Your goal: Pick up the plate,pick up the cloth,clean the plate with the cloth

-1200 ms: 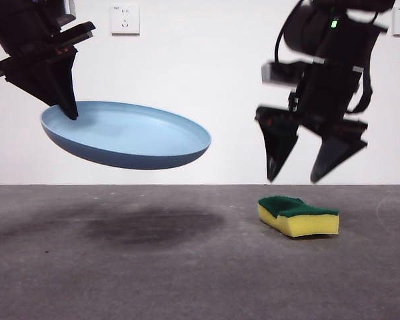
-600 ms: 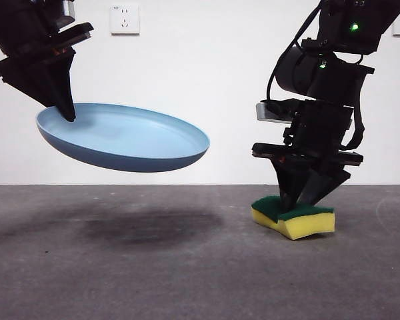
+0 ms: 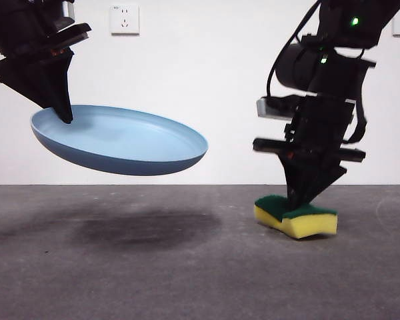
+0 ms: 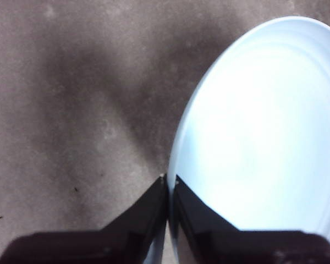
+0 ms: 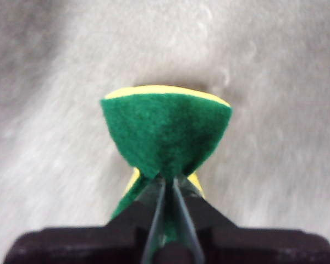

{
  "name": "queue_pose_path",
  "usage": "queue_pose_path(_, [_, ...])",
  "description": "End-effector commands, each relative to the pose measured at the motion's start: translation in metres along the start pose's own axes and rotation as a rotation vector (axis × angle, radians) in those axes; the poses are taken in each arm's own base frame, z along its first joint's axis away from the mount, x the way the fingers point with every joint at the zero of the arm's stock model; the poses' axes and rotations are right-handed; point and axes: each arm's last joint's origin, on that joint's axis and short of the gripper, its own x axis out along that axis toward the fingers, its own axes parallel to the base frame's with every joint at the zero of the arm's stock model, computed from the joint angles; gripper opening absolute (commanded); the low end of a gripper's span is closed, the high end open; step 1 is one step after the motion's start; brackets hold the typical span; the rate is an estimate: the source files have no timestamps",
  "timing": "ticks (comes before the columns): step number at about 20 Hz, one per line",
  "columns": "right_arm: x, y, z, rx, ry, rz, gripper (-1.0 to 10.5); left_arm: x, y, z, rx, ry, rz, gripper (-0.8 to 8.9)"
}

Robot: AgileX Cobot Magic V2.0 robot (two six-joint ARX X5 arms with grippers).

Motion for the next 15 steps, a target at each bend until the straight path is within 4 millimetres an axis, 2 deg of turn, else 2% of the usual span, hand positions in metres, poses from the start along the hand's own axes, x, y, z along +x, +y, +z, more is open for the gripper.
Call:
queue_pose_path(1, [-0.031, 0.013, 0.002, 0.004, -0.082, 0.046, -0.1, -0.001, -0.001, 0.003, 0.018, -0.027, -0.002, -0.08])
queue_pose_path(6, [-0.109, 0.052, -0.003, -0.065, -0.299, 0.11, -0.1, 0.004, -0.006, 0.008, 0.033, -0.056, -0.009, -0.08])
queue_pose_path(8, [-0.131, 0.071, -0.01, -0.107, -0.359, 0.15, -0.1, 0.007, -0.014, 0.009, 0.036, -0.057, -0.024, -0.08])
queue_pose_path(11, [-0.14, 0.097, -0.016, -0.164, -0.388, 0.199, -0.1, 0.01, -0.033, 0.008, 0.079, -0.052, -0.063, -0.08])
queue_pose_path(15, [-0.13, 0.113, -0.016, -0.172, -0.387, 0.101, -0.1, 0.013, -0.062, 0.004, 0.153, -0.023, -0.115, -0.08])
